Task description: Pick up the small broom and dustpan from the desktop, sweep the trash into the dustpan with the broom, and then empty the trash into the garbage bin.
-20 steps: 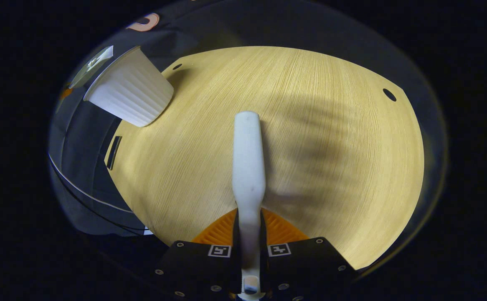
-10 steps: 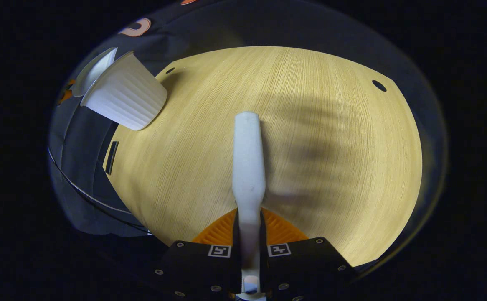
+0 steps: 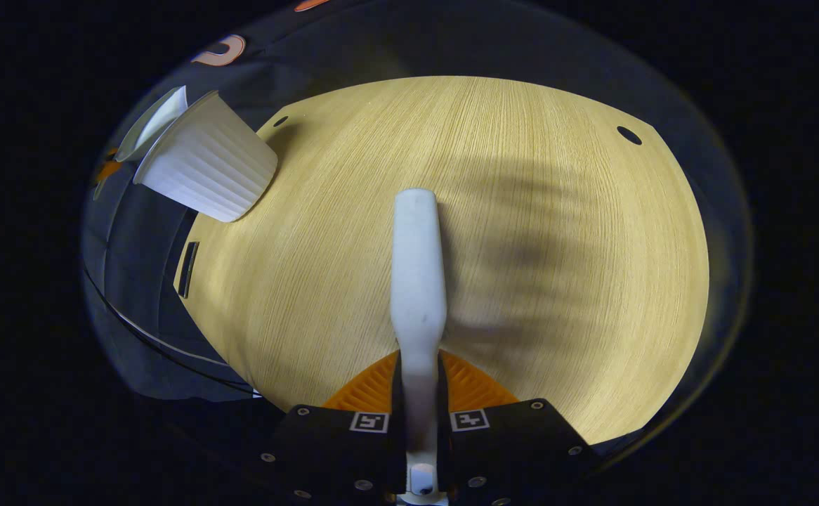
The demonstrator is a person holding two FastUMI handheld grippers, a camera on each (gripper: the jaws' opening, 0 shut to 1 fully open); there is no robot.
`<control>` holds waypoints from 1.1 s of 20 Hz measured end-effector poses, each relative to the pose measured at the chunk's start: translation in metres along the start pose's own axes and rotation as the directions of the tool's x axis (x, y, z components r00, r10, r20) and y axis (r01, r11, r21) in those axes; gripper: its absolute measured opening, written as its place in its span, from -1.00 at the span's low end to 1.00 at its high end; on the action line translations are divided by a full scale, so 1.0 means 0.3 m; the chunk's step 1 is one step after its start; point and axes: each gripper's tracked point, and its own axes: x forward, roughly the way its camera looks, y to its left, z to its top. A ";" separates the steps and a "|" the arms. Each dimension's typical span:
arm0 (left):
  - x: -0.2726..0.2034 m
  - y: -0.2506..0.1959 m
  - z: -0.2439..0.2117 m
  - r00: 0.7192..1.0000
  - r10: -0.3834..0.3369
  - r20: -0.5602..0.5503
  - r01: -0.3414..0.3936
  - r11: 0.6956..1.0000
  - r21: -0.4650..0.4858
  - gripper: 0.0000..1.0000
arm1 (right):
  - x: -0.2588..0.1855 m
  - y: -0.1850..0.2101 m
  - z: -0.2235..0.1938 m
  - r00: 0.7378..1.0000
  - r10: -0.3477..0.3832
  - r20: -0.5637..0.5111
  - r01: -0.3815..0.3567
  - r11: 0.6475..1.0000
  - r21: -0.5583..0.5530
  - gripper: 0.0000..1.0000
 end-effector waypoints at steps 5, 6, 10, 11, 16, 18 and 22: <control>-0.048 -0.165 0.119 0.982 -0.086 0.168 0.094 0.995 -0.039 -0.47 | -0.044 -0.008 0.019 1.000 -0.002 0.025 0.002 1.000 -0.005 -0.65; -0.063 -0.232 0.164 0.974 -0.129 0.188 0.137 0.990 -0.029 -0.46 | -0.059 -0.012 0.027 0.999 -0.001 0.038 0.001 1.000 -0.004 -0.66; -0.065 -0.514 0.287 0.923 -0.283 0.260 0.285 0.958 0.032 -0.47 | -0.102 -0.023 0.045 0.996 -0.007 0.088 0.005 1.000 0.025 -0.65; -0.053 -0.571 0.289 0.912 -0.318 0.259 0.320 0.947 0.037 -0.46 | -0.101 -0.022 0.047 0.995 -0.015 0.098 0.011 0.999 0.036 -0.65; 0.095 -0.927 0.343 0.863 -0.453 0.225 0.468 0.883 -0.018 -0.46 | -0.092 -0.031 0.052 0.985 -0.085 0.148 0.068 0.991 0.118 -0.66; 0.187 -1.027 0.351 0.853 -0.477 0.212 0.504 0.858 -0.100 -0.46 | -0.060 -0.025 0.033 0.977 -0.146 0.158 0.121 0.980 0.157 -0.66; 0.352 -1.227 0.332 0.842 -0.516 0.158 0.539 0.797 -0.274 -0.45 | 0.002 0.014 0.020 0.963 -0.219 0.160 0.185 0.961 0.205 -0.66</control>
